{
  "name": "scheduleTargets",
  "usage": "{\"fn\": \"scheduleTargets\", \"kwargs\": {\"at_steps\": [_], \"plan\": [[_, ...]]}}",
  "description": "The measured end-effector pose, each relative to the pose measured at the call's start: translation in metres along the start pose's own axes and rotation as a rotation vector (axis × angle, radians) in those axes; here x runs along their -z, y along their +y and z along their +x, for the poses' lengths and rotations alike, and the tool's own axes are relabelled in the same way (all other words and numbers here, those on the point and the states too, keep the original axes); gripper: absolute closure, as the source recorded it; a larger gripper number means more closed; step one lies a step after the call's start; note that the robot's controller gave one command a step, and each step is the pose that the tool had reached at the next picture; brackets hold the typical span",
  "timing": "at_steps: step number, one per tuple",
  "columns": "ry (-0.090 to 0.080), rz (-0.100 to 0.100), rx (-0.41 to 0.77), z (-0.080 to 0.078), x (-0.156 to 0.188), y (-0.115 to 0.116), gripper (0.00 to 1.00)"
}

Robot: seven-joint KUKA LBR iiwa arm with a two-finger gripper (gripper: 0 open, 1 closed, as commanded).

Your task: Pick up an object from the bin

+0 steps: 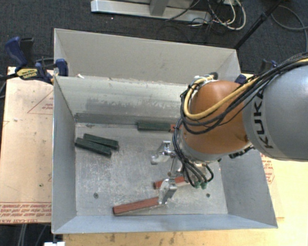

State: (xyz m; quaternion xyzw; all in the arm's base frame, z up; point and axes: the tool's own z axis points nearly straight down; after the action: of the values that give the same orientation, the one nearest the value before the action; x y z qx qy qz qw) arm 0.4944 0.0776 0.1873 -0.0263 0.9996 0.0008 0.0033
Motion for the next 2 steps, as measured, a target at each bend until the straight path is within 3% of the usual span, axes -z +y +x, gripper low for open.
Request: {"fn": "scheduleTargets", "kwargs": {"at_steps": [1,2], "plan": [[0.002,-0.002,0.195,0.0107,-0.1116,-0.0104,1.0],[0.002,-0.002,0.195,0.0107,-0.1117,-0.0105,1.0]]}}
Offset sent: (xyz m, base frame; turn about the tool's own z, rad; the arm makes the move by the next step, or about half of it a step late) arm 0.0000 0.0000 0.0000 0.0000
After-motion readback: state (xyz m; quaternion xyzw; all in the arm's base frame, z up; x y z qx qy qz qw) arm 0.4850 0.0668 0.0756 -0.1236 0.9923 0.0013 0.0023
